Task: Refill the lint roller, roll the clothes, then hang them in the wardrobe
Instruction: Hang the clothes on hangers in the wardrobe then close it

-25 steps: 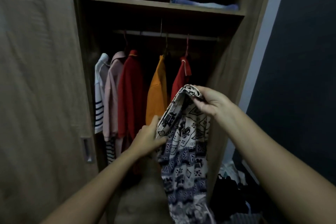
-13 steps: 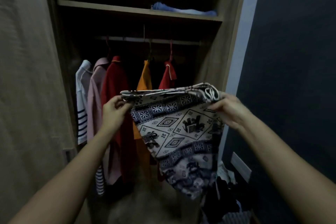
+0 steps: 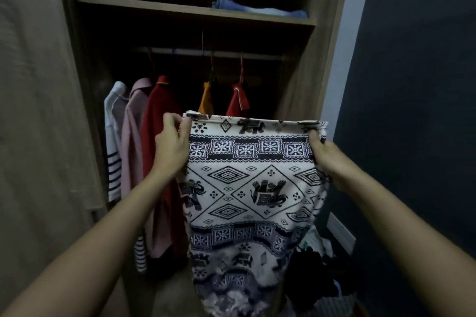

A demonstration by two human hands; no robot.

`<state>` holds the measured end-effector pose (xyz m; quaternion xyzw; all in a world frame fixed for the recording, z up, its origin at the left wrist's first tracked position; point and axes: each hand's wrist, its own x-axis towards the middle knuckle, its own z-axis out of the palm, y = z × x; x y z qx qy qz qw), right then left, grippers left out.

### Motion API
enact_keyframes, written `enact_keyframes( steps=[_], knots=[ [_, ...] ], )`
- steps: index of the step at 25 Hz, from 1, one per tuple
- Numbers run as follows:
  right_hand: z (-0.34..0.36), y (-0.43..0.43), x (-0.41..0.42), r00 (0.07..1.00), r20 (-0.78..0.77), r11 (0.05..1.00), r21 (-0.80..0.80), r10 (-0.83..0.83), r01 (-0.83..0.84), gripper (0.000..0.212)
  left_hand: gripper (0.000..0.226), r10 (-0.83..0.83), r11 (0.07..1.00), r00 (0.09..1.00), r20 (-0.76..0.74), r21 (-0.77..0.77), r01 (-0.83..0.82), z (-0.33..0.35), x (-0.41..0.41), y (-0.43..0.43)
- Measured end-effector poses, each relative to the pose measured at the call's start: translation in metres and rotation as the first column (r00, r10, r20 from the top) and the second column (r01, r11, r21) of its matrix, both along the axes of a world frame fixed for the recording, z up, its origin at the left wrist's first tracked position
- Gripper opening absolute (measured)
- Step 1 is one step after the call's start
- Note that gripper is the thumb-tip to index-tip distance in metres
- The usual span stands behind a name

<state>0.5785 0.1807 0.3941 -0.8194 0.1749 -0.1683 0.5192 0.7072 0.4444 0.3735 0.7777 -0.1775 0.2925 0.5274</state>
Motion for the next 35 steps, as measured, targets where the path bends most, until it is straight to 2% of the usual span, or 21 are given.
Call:
enact_keyframes(
  steps=[2,4,6,7,8,9,10,12,14,16,17,19,20,22,24,27,28,30,31,33,35],
  knots=[
    [-0.006,-0.001,0.005,0.996,-0.076,0.945,0.326,0.047,-0.019,0.056,0.020,-0.194,0.978,0.959,-0.205,-0.119,0.173,0.000,0.006,0.005],
    [-0.006,0.001,0.002,0.982,-0.097,0.765,0.641,0.160,-0.062,0.042,0.019,-0.478,0.870,0.759,-0.442,-0.360,0.338,-0.006,0.005,0.009],
    [-0.007,-0.002,-0.001,0.966,-0.020,0.634,0.758,0.257,-0.153,0.033,0.019,-0.680,0.731,0.503,-0.533,-0.540,0.417,-0.016,0.004,0.018],
    [-0.007,-0.003,-0.003,0.941,0.028,0.596,0.768,0.336,-0.236,0.024,0.024,-0.732,0.681,0.442,-0.518,-0.587,0.438,-0.022,0.005,0.023],
    [-0.006,0.000,-0.007,0.902,0.078,0.557,0.763,0.424,-0.327,0.016,0.046,-0.760,0.649,0.423,-0.493,-0.604,0.461,-0.028,0.006,0.028],
    [-0.010,-0.001,-0.010,0.866,0.090,0.566,0.723,0.491,-0.396,0.030,0.069,-0.753,0.657,0.437,-0.491,-0.582,0.479,-0.035,0.009,0.031],
    [-0.016,-0.002,-0.009,0.849,0.033,0.619,0.669,0.527,-0.410,0.045,0.084,-0.685,0.728,0.504,-0.526,-0.492,0.476,-0.040,0.010,0.033],
    [-0.030,-0.007,-0.002,0.897,-0.107,0.798,0.510,0.429,-0.321,0.049,0.096,-0.375,0.919,0.710,-0.595,-0.136,0.371,-0.050,0.011,0.033],
    [-0.044,-0.010,0.004,0.933,-0.206,0.918,0.331,0.296,-0.218,0.043,0.092,-0.032,0.963,0.833,-0.552,0.205,0.173,-0.056,0.012,0.033],
    [-0.059,-0.011,0.013,0.928,-0.336,0.985,0.104,0.164,-0.136,0.039,0.067,0.229,0.892,0.810,-0.540,0.449,0.048,-0.058,0.014,0.032],
    [-0.065,-0.009,0.015,0.916,-0.395,0.990,-0.085,0.069,-0.111,0.038,0.052,0.297,0.848,0.781,-0.549,0.527,0.048,-0.059,0.013,0.031],
    [-0.070,0.001,0.017,0.902,-0.421,0.867,-0.481,-0.095,-0.133,0.028,0.035,0.359,0.789,0.776,-0.519,0.612,0.044,-0.065,0.010,0.026],
    [-0.073,0.004,0.018,0.914,-0.379,0.811,-0.574,-0.142,-0.112,0.024,0.028,0.363,0.788,0.797,-0.483,0.615,0.014,-0.069,0.009,0.022],
    [-0.077,0.006,0.022,0.949,-0.259,0.802,-0.597,-0.181,-0.009,0.022,0.014,0.310,0.861,0.855,-0.416,0.504,-0.067,-0.077,0.005,0.015],
    [-0.078,0.003,0.025,0.977,-0.143,0.891,-0.448,-0.158,0.078,0.027,0.006,0.181,0.950,0.899,-0.398,0.309,-0.054,-0.078,-0.003,0.007],
    [-0.078,0.006,0.028,0.997,-0.067,0.996,0.077,-0.044,0.049,0.056,0.009,0.007,0.990,0.931,-0.366,0.131,0.044,-0.067,-0.009,0.000],
    [-0.078,0.007,0.030,0.997,-0.073,0.985,0.169,-0.031,0.043,0.060,0.011,-0.020,0.994,0.939,-0.344,0.096,0.056,-0.063,-0.008,-0.001],
    [-0.084,0.007,0.039,0.988,-0.150,0.983,0.178,-0.019,0.046,0.067,0.017,-0.030,0.995,0.921,-0.388,0.073,0.063,-0.059,0.003,0.000],
    [-0.087,0.006,0.042,0.976,-0.219,0.979,0.197,-0.003,0.047,0.070,0.024,-0.048,0.997,0.880,-0.473,0.024,0.067,-0.060,0.010,0.001],
    [-0.090,0.003,0.044,0.942,-0.331,0.916,0.393,0.056,0.084,0.071,0.031,-0.193,0.980,0.680,-0.708,-0.167,0.104,-0.059,0.015,0.007],
    [-0.084,0.002,0.035,0.917,-0.355,0.804,0.590,0.183,0.068,0.057,0.013,-0.353,0.935,0.454,-0.818,-0.330,0.133,-0.058,0.012,0.013]
  ],
)
